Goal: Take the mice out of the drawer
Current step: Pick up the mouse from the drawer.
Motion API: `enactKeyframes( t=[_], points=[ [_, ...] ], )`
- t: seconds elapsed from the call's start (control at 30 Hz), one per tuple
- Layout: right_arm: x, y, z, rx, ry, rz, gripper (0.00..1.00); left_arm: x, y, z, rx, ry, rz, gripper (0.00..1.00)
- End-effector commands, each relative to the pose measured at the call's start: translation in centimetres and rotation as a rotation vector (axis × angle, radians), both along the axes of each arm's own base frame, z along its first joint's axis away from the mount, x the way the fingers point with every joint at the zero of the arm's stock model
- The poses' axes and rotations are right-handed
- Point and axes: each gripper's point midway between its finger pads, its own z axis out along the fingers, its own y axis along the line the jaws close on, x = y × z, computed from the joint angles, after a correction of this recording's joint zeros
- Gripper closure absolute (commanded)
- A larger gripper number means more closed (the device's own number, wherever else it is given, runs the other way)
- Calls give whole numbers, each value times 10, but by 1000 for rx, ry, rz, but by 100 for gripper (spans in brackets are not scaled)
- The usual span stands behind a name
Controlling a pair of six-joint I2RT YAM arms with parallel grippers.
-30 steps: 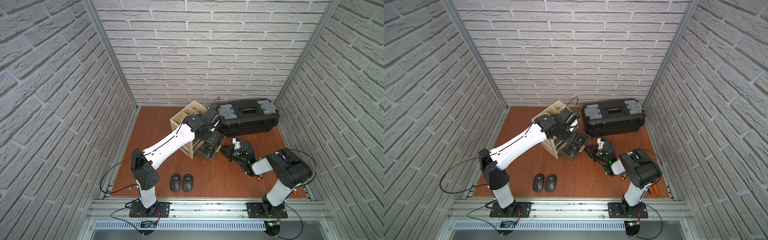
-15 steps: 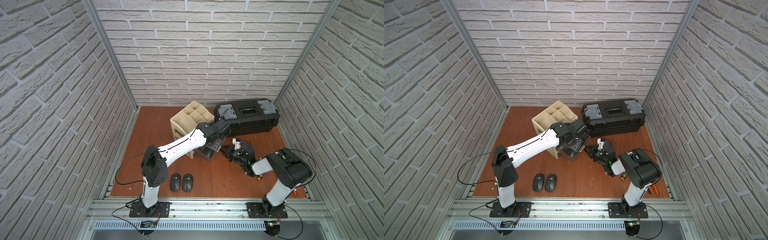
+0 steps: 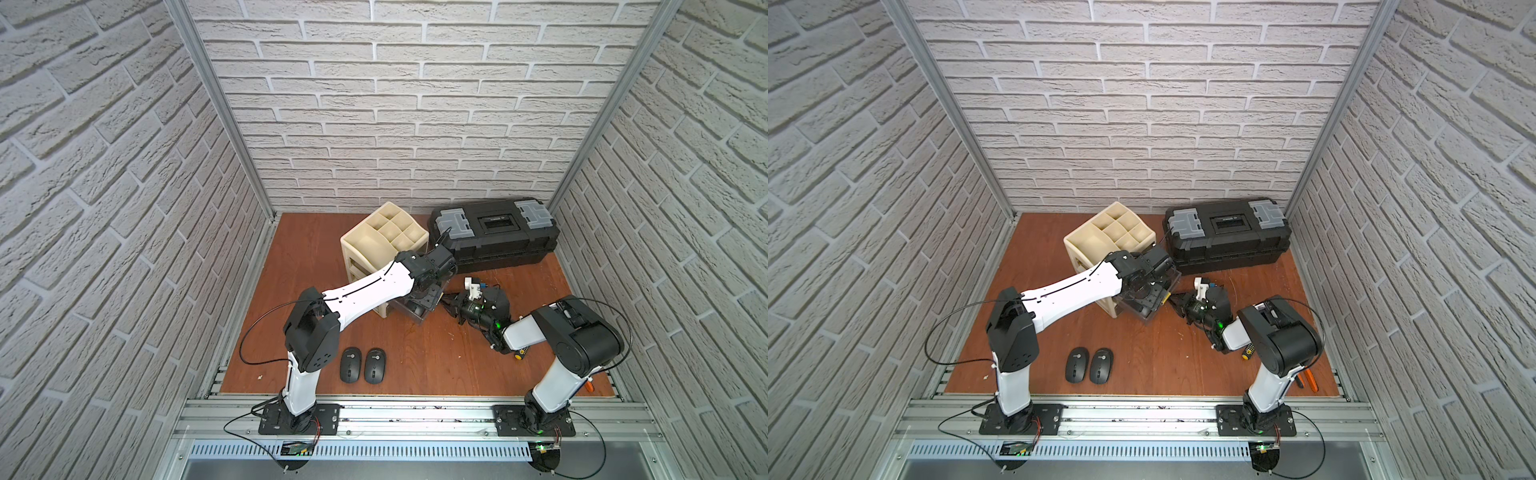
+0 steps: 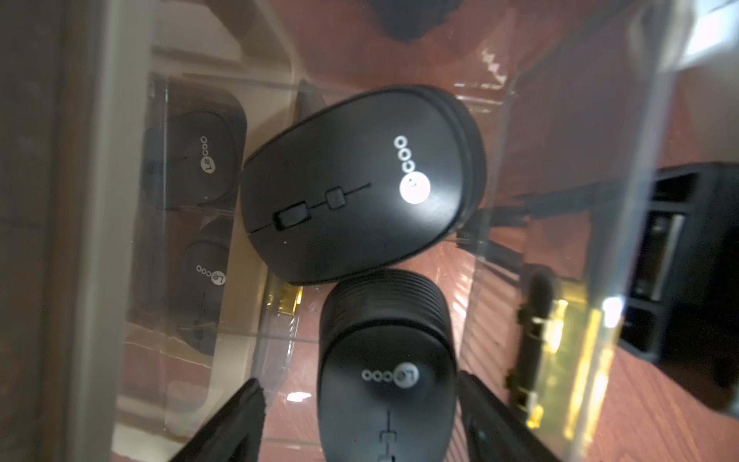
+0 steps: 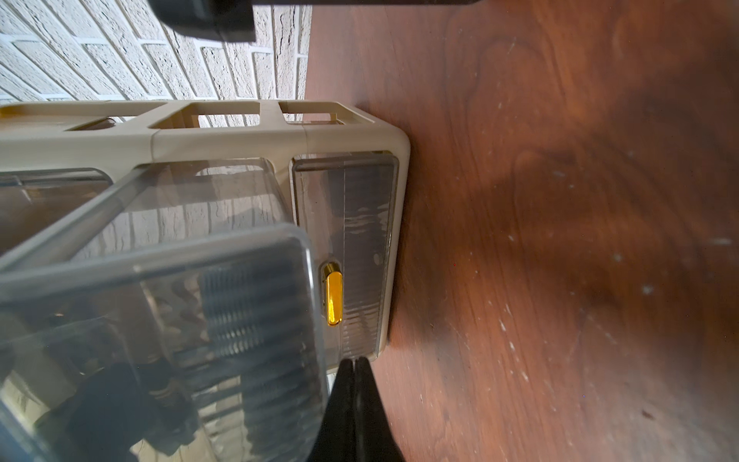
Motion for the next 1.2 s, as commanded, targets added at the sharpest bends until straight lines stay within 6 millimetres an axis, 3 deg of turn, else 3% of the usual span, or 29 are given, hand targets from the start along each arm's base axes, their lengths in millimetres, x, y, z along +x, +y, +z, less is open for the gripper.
enactKeyframes(
  t=[0.0,0.3,0.73,0.93,1.17],
  points=[
    [1,1,12,28,-47,8,97,-6,-14,-8,-82,52,-17,19],
    [0,1,11,25,-45,9,97,-13,-26,-21,-185,127,-55,19],
    [-1,0,11,25,-43,7,97,-10,-21,-35,-139,118,-51,32],
    [-1,0,11,23,-41,6,97,-7,-21,-26,-148,96,-57,40],
    [-1,1,10,23,-37,8,97,-4,-21,-6,-159,53,-77,41]
  ],
)
